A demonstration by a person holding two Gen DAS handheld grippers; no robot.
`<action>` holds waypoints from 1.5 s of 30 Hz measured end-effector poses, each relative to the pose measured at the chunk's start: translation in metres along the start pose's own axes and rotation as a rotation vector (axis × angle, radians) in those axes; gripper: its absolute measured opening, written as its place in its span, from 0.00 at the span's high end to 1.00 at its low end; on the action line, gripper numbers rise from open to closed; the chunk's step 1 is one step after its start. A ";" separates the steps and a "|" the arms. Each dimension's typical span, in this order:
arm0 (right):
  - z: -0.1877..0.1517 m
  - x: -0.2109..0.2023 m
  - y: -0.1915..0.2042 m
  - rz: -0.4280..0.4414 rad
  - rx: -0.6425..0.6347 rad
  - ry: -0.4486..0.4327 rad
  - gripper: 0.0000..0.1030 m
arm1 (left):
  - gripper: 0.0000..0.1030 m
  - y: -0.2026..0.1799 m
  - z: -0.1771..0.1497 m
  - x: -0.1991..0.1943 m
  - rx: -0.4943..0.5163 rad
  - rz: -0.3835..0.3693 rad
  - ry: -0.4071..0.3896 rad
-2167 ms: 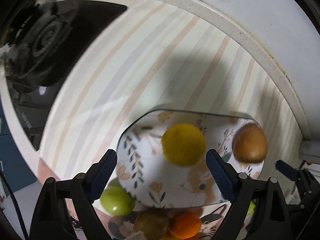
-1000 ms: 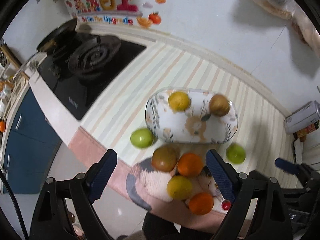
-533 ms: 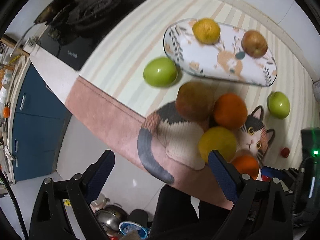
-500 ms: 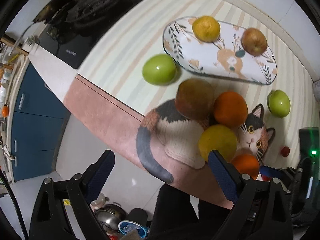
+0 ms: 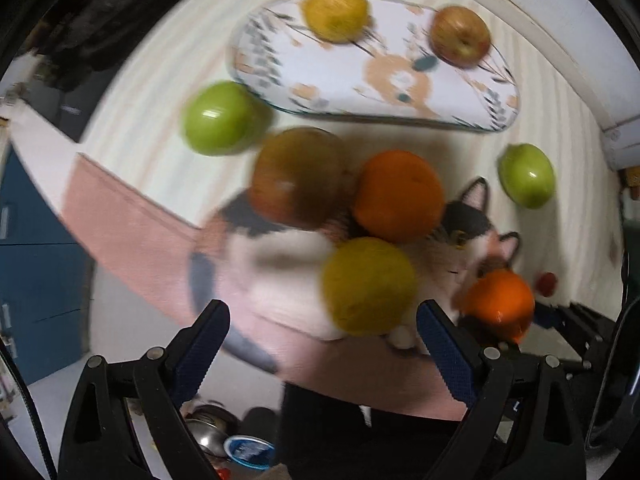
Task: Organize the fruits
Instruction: 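Grasp a second yellow lemon with the left tool while the right tool grasps an orange, then set lemon on plate with left tool while right tool sets orange there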
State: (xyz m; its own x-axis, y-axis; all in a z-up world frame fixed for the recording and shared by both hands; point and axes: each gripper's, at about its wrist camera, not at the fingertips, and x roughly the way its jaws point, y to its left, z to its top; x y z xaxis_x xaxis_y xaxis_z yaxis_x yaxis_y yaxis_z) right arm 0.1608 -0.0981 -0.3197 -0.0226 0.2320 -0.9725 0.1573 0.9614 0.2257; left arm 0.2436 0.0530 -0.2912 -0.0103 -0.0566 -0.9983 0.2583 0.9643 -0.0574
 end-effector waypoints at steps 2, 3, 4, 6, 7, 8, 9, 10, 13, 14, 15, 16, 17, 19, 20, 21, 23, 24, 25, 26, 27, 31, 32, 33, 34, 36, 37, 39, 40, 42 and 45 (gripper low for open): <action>0.000 0.003 -0.003 -0.011 -0.008 0.003 0.34 | 0.07 -0.007 0.004 0.010 0.016 -0.027 0.022; 0.000 0.005 -0.004 -0.015 -0.008 0.009 0.34 | 0.07 -0.009 0.006 0.014 0.022 -0.028 0.027; 0.000 0.005 -0.006 -0.011 -0.007 0.008 0.34 | 0.07 -0.011 0.008 0.019 0.028 -0.027 0.031; -0.002 0.005 -0.007 -0.002 -0.006 0.004 0.34 | 0.07 -0.013 0.012 0.028 0.041 -0.032 0.041; 0.006 0.008 -0.007 0.002 -0.002 0.007 0.34 | 0.10 -0.014 0.014 0.032 0.047 -0.030 0.042; 0.006 0.008 -0.008 0.006 0.002 0.009 0.33 | 0.15 -0.014 0.015 0.035 0.050 -0.036 0.037; 0.007 0.008 -0.009 0.009 0.003 0.012 0.33 | 0.31 -0.013 0.015 0.037 0.047 -0.042 0.031; 0.009 0.008 -0.009 0.011 0.003 0.016 0.33 | 0.41 -0.011 0.015 0.039 0.036 -0.058 0.030; 0.012 0.006 -0.015 0.008 0.003 0.033 0.33 | 0.41 -0.005 0.011 0.040 0.029 -0.058 0.024; 0.012 0.006 -0.015 0.000 0.001 0.037 0.33 | 0.41 -0.003 0.009 0.040 0.033 -0.050 0.023; 0.013 0.007 -0.014 -0.006 -0.002 0.039 0.33 | 0.41 -0.001 0.006 0.040 0.033 -0.042 0.025; 0.012 0.007 -0.014 -0.010 -0.004 0.041 0.33 | 0.41 0.001 0.003 0.040 0.032 -0.036 0.026; 0.010 0.008 -0.014 -0.010 -0.004 0.042 0.33 | 0.41 0.003 0.000 0.040 0.033 -0.031 0.026; 0.008 0.007 -0.016 -0.009 0.001 0.041 0.31 | 0.41 0.008 -0.007 0.041 0.025 -0.029 0.020; 0.006 0.007 -0.016 -0.008 0.000 0.039 0.27 | 0.41 0.009 -0.011 0.041 0.024 -0.027 0.016; 0.006 0.006 -0.016 -0.006 -0.001 0.038 0.26 | 0.41 0.009 -0.013 0.043 0.023 -0.026 0.012; 0.006 0.003 -0.018 0.002 0.001 0.031 0.26 | 0.41 0.010 -0.015 0.043 0.021 -0.020 0.004; 0.006 0.002 -0.020 0.000 0.003 0.026 0.26 | 0.41 0.009 -0.015 0.044 0.023 -0.016 0.000; 0.007 0.000 -0.020 -0.003 0.008 0.022 0.26 | 0.41 0.008 -0.015 0.044 0.025 -0.012 -0.003; 0.006 -0.001 -0.025 -0.003 0.016 0.013 0.27 | 0.41 0.007 -0.016 0.045 0.026 -0.009 -0.005; 0.006 -0.002 -0.027 0.007 0.022 0.004 0.28 | 0.41 0.007 -0.016 0.045 0.027 -0.008 -0.006; 0.001 -0.008 -0.030 -0.003 0.012 -0.023 0.33 | 0.41 0.003 -0.013 0.040 0.029 -0.008 -0.002; 0.000 -0.009 -0.029 -0.007 0.012 -0.026 0.33 | 0.41 0.002 -0.012 0.038 0.033 -0.006 -0.004; -0.001 -0.010 -0.028 -0.007 0.018 -0.029 0.33 | 0.41 0.000 -0.014 0.036 0.035 -0.006 -0.006; 0.000 -0.013 -0.028 -0.001 0.023 -0.032 0.34 | 0.41 -0.003 -0.012 0.031 0.035 -0.008 -0.007; 0.000 -0.021 -0.031 0.025 0.038 -0.048 0.34 | 0.41 -0.004 -0.011 0.019 0.034 -0.023 -0.019; 0.001 -0.026 -0.032 0.035 0.041 -0.058 0.34 | 0.41 -0.004 -0.010 0.012 0.034 -0.035 -0.028; 0.005 -0.044 -0.032 0.062 0.049 -0.097 0.34 | 0.41 -0.005 -0.006 -0.008 0.029 -0.076 -0.051; 0.008 -0.052 -0.029 0.074 0.051 -0.113 0.34 | 0.41 -0.005 -0.004 -0.017 0.028 -0.092 -0.063; 0.016 -0.068 -0.028 0.109 0.055 -0.155 0.34 | 0.41 -0.005 0.007 -0.041 0.032 -0.122 -0.102; 0.041 -0.087 -0.022 0.144 0.055 -0.198 0.34 | 0.41 -0.003 0.031 -0.072 0.041 -0.148 -0.153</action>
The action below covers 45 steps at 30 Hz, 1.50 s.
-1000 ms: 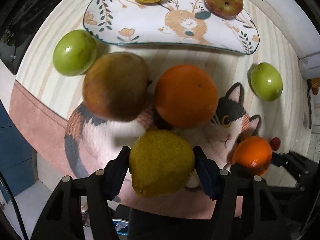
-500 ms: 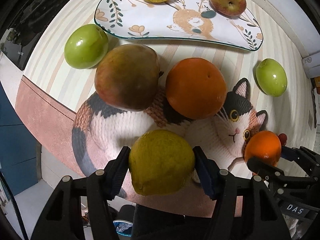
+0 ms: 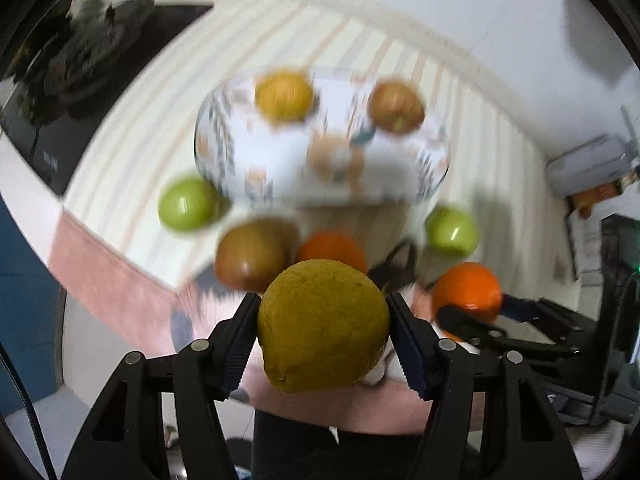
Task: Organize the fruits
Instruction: 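Set lemon on plate with left tool while right tool sets orange there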
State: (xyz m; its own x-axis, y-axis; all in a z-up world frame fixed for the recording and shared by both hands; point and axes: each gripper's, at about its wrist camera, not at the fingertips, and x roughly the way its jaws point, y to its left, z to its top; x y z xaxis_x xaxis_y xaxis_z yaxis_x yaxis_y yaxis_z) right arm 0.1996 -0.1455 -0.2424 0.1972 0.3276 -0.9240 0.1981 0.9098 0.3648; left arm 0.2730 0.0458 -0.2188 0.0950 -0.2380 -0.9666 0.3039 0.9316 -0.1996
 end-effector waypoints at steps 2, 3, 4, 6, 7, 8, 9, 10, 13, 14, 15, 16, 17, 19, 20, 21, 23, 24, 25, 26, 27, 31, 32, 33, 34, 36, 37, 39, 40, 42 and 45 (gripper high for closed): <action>0.024 0.000 0.016 0.009 -0.005 -0.023 0.34 | 0.41 0.006 0.024 -0.010 0.001 0.000 -0.021; 0.036 0.002 0.022 0.009 -0.007 -0.033 0.34 | 0.41 0.010 0.036 -0.012 0.001 0.008 -0.025; 0.050 0.009 0.031 0.008 -0.010 -0.036 0.34 | 0.41 0.015 0.049 -0.012 -0.004 0.023 -0.033; 0.071 0.025 0.042 0.014 -0.008 -0.027 0.34 | 0.41 0.025 0.070 -0.008 0.000 0.066 -0.032; 0.080 0.034 0.048 0.017 -0.007 -0.017 0.34 | 0.41 0.032 0.082 -0.003 -0.010 0.080 -0.023; 0.088 0.046 0.052 0.020 -0.004 -0.006 0.34 | 0.41 0.041 0.090 0.003 -0.017 0.089 -0.007; 0.095 0.055 0.055 0.025 -0.002 0.008 0.34 | 0.41 0.048 0.099 0.010 -0.023 0.096 0.012; 0.100 0.067 0.059 0.029 -0.004 0.023 0.34 | 0.41 0.057 0.107 0.018 -0.039 0.104 0.030; 0.118 0.101 0.073 0.038 -0.019 0.067 0.34 | 0.41 0.074 0.123 0.041 -0.070 0.114 0.088; 0.122 0.109 0.077 0.036 -0.030 0.080 0.34 | 0.41 0.078 0.126 0.048 -0.076 0.111 0.107; 0.125 0.118 0.080 0.030 -0.037 0.086 0.34 | 0.41 0.081 0.130 0.055 -0.085 0.101 0.127; 0.126 0.123 0.082 0.025 -0.043 0.090 0.34 | 0.41 0.083 0.132 0.059 -0.092 0.094 0.141; 0.129 0.128 0.084 0.021 -0.051 0.095 0.34 | 0.41 0.085 0.134 0.064 -0.098 0.087 0.157; 0.135 0.139 0.087 0.015 -0.060 0.103 0.34 | 0.41 0.088 0.136 0.071 -0.108 0.074 0.174; 0.137 0.142 0.088 0.012 -0.064 0.111 0.34 | 0.41 0.089 0.137 0.075 -0.111 0.074 0.183; 0.139 0.145 0.089 0.007 -0.068 0.117 0.34 | 0.41 0.090 0.137 0.078 -0.112 0.076 0.192; 0.142 0.148 0.092 0.001 -0.082 0.125 0.33 | 0.41 0.091 0.138 0.084 -0.116 0.076 0.207; 0.143 0.149 0.092 0.000 -0.087 0.131 0.33 | 0.41 0.092 0.138 0.085 -0.121 0.072 0.212; 0.144 0.151 0.093 -0.001 -0.088 0.139 0.33 | 0.41 0.093 0.137 0.087 -0.132 0.064 0.220; 0.144 0.151 0.093 0.000 -0.089 0.148 0.32 | 0.41 0.095 0.137 0.089 -0.146 0.053 0.230; 0.145 0.151 0.093 0.018 -0.087 0.156 0.30 | 0.41 0.097 0.137 0.092 -0.156 0.044 0.237; 0.144 0.141 0.090 0.011 -0.085 0.157 0.11 | 0.23 0.097 0.138 0.089 -0.144 0.047 0.222; 0.145 0.140 0.090 0.007 -0.086 0.161 0.11 | 0.17 0.096 0.139 0.086 -0.144 0.045 0.213; 0.145 0.139 0.090 -0.002 -0.084 0.166 0.11 | 0.11 0.096 0.140 0.083 -0.144 0.047 0.204; 0.144 0.137 0.089 -0.015 -0.082 0.168 0.11 | 0.11 0.097 0.140 0.079 -0.144 0.053 0.191; 0.142 0.130 0.087 -0.041 -0.084 0.161 0.10 | 0.11 0.096 0.141 0.074 -0.144 0.066 0.180; 0.140 0.127 0.086 -0.053 -0.087 0.158 0.09 | 0.11 0.097 0.140 0.071 -0.145 0.075 0.173; 0.136 0.116 0.083 -0.087 -0.096 0.144 0.09 | 0.11 0.099 0.139 0.065 -0.152 0.091 0.159; 0.132 0.110 0.081 -0.107 -0.102 0.133 0.09 | 0.11 0.100 0.136 0.061 -0.153 0.098 0.152; 0.126 0.100 0.076 -0.132 -0.103 0.119 0.09 | 0.11 0.098 0.130 0.052 -0.158 0.120 0.127; 0.117 0.087 0.070 -0.171 -0.101 0.099 0.09 | 0.11 0.094 0.115 0.034 -0.158 0.170 0.068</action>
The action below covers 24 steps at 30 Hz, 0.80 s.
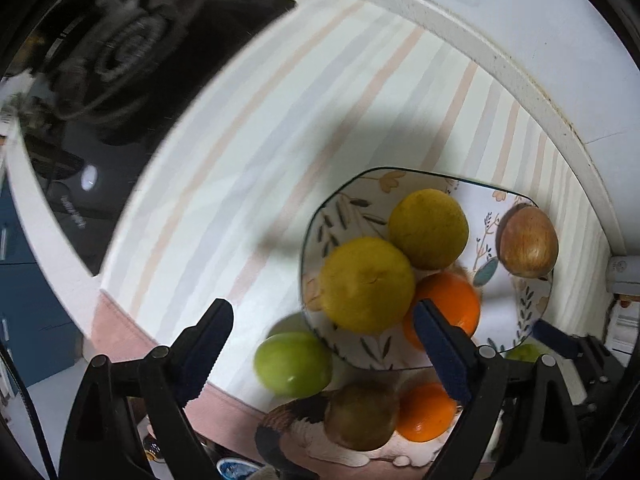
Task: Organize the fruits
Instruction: 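Set lemon on plate with left tool while right tool sets orange there, then lift both open tools away from the plate toward the remaining fruits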
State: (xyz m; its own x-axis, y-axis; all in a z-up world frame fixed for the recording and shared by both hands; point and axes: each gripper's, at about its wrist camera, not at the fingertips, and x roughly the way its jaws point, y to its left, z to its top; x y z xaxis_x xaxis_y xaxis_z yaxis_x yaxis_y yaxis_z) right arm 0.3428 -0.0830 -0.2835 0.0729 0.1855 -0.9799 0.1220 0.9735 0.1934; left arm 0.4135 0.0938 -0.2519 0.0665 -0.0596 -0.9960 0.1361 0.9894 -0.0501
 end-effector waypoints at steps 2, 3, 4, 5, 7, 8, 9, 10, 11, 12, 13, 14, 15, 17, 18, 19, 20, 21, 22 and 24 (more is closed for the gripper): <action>-0.007 -0.008 -0.003 -0.020 0.000 -0.013 0.09 | 0.11 0.000 -0.013 -0.008 0.006 0.016 -0.024; -0.011 -0.011 -0.005 -0.026 0.001 -0.020 0.09 | 0.11 0.002 -0.014 -0.012 0.005 0.023 -0.032; -0.016 -0.015 -0.006 -0.032 0.001 -0.026 0.09 | 0.11 0.002 -0.021 -0.015 0.006 0.028 -0.040; -0.019 -0.019 -0.008 -0.032 0.001 -0.032 0.09 | 0.11 0.001 -0.027 -0.016 0.008 0.030 -0.047; -0.028 -0.027 -0.010 -0.034 0.000 -0.045 0.09 | 0.11 -0.003 -0.036 -0.020 0.007 0.033 -0.058; -0.032 -0.030 -0.011 -0.038 0.000 -0.051 0.09 | 0.11 -0.004 -0.042 -0.022 0.006 0.030 -0.066; -0.036 -0.034 -0.011 -0.041 -0.001 -0.058 0.09 | 0.11 -0.007 -0.047 -0.024 0.005 0.030 -0.072; -0.041 -0.039 -0.011 -0.040 -0.002 -0.066 0.09 | 0.11 -0.010 -0.053 -0.026 0.005 0.028 -0.079; -0.044 -0.043 -0.011 -0.041 -0.005 -0.073 0.09 | 0.11 -0.015 -0.056 -0.027 0.005 0.024 -0.089; -0.048 -0.047 -0.011 -0.046 -0.008 -0.082 0.09 | 0.11 -0.016 -0.062 -0.031 0.006 0.021 -0.099; -0.054 -0.054 -0.012 -0.053 -0.016 -0.093 0.09 | 0.11 -0.019 -0.066 -0.033 0.007 0.023 -0.104; -0.060 -0.060 -0.011 -0.056 -0.024 -0.103 0.09 | 0.11 -0.021 -0.070 -0.036 0.010 0.024 -0.112; -0.065 -0.065 -0.011 -0.058 -0.029 -0.114 0.09 | 0.11 -0.022 -0.075 -0.040 0.013 0.024 -0.121; -0.073 -0.076 -0.007 -0.059 -0.038 -0.130 0.09 | 0.11 -0.025 -0.086 -0.050 0.020 0.029 -0.143; -0.079 -0.082 -0.006 -0.059 -0.043 -0.141 0.09 | 0.11 -0.027 -0.092 -0.056 0.023 0.027 -0.153; -0.084 -0.088 -0.007 -0.058 -0.045 -0.148 0.09 | 0.11 -0.028 -0.096 -0.060 0.024 0.026 -0.161; -0.089 -0.094 -0.007 -0.055 -0.049 -0.154 0.09 | 0.11 -0.028 -0.101 -0.065 0.027 0.023 -0.171; -0.095 -0.101 -0.007 -0.050 -0.052 -0.162 0.09 | 0.11 -0.029 -0.106 -0.072 0.029 0.020 -0.182; -0.099 -0.105 -0.006 -0.046 -0.053 -0.168 0.09 | 0.11 -0.030 -0.110 -0.077 0.033 0.019 -0.191; -0.107 -0.116 -0.007 -0.038 -0.055 -0.182 0.09 | 0.11 -0.031 -0.119 -0.088 0.038 0.016 -0.211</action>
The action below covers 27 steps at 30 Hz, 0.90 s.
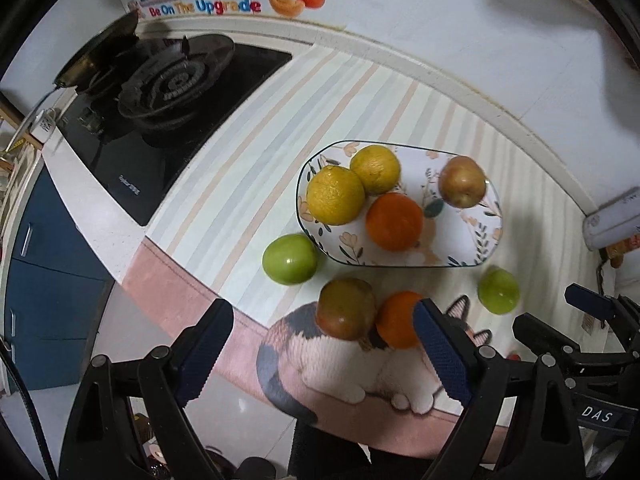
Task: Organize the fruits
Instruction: 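Lift both open tools away from the plate toward the remaining fruits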
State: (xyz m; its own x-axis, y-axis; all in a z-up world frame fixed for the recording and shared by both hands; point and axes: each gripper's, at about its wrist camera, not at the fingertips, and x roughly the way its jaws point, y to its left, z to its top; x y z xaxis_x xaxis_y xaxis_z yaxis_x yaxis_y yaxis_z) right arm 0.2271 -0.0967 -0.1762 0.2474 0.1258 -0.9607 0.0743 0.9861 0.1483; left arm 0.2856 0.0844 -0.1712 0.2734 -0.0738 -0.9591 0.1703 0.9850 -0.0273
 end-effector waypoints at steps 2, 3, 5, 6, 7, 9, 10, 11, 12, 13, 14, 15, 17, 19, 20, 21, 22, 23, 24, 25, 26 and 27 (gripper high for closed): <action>-0.007 -0.013 0.000 0.008 -0.002 -0.017 0.09 | 0.11 0.000 -0.005 -0.011 0.003 -0.009 -0.016; -0.011 -0.020 0.001 0.010 -0.003 -0.027 0.09 | 0.11 -0.001 -0.008 -0.016 0.004 -0.014 -0.022; -0.017 -0.033 0.001 0.013 -0.005 -0.047 0.09 | 0.11 -0.002 -0.013 -0.027 0.009 -0.022 -0.036; -0.020 -0.040 0.001 0.014 -0.005 -0.056 0.09 | 0.11 -0.003 -0.015 -0.032 0.010 -0.028 -0.041; -0.022 -0.046 0.001 0.015 -0.006 -0.064 0.09 | 0.11 -0.004 -0.018 -0.037 0.011 -0.036 -0.047; -0.028 -0.059 0.000 0.024 -0.006 -0.080 0.09 | 0.11 -0.007 -0.022 -0.046 0.014 -0.046 -0.059; -0.030 -0.064 0.000 0.026 -0.006 -0.085 0.09 | 0.11 -0.008 -0.025 -0.052 0.016 -0.054 -0.066; -0.032 -0.069 0.000 0.028 -0.006 -0.092 0.09 | 0.11 -0.009 -0.026 -0.056 0.016 -0.058 -0.071; -0.035 -0.076 -0.001 0.031 -0.005 -0.101 0.09 | 0.11 -0.010 -0.028 -0.061 0.018 -0.064 -0.078; -0.036 -0.080 -0.002 0.034 -0.003 -0.107 0.09 | 0.11 -0.011 -0.029 -0.065 0.020 -0.066 -0.083; -0.037 -0.084 -0.002 0.034 -0.003 -0.113 0.09 | 0.11 -0.012 -0.030 -0.070 0.022 -0.070 -0.089; -0.039 -0.090 -0.003 0.036 -0.002 -0.121 0.09 | 0.11 -0.013 -0.031 -0.073 0.021 -0.075 -0.093; -0.040 -0.098 -0.004 0.041 0.001 -0.133 0.09 | 0.11 -0.014 -0.033 -0.080 0.019 -0.086 -0.106; -0.041 -0.104 -0.006 0.049 0.007 -0.144 0.09 | 0.11 -0.015 -0.034 -0.087 0.019 -0.092 -0.118; -0.042 -0.106 -0.006 0.053 0.010 -0.147 0.09 | 0.11 -0.016 -0.034 -0.089 0.022 -0.091 -0.125; -0.042 -0.108 -0.008 0.060 0.016 -0.148 0.09 | 0.11 -0.018 -0.035 -0.091 0.025 -0.090 -0.130; -0.041 -0.107 -0.009 0.060 0.019 -0.149 0.09 | 0.11 -0.019 -0.035 -0.092 0.026 -0.093 -0.130; -0.040 -0.107 -0.010 0.069 0.027 -0.148 0.09 | 0.11 -0.019 -0.034 -0.092 0.025 -0.097 -0.131; -0.040 -0.105 -0.012 0.069 0.034 -0.146 0.09 | 0.11 -0.020 -0.034 -0.092 0.025 -0.096 -0.130; -0.038 -0.103 -0.014 0.068 0.041 -0.144 0.09 | 0.11 -0.020 -0.034 -0.091 0.025 -0.094 -0.130; -0.037 -0.099 -0.018 0.070 0.052 -0.139 0.09 | 0.11 -0.020 -0.034 -0.090 0.023 -0.090 -0.128; -0.036 -0.094 -0.021 0.074 0.063 -0.131 0.09 | 0.11 -0.020 -0.033 -0.088 0.020 -0.082 -0.126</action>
State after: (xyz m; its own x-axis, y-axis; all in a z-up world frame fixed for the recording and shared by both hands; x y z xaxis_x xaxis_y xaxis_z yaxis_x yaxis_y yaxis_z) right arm 0.1678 -0.1258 -0.0974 0.3781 0.1786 -0.9084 0.1106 0.9655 0.2358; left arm 0.2273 0.0763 -0.0956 0.3742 -0.1745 -0.9108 0.2160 0.9715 -0.0974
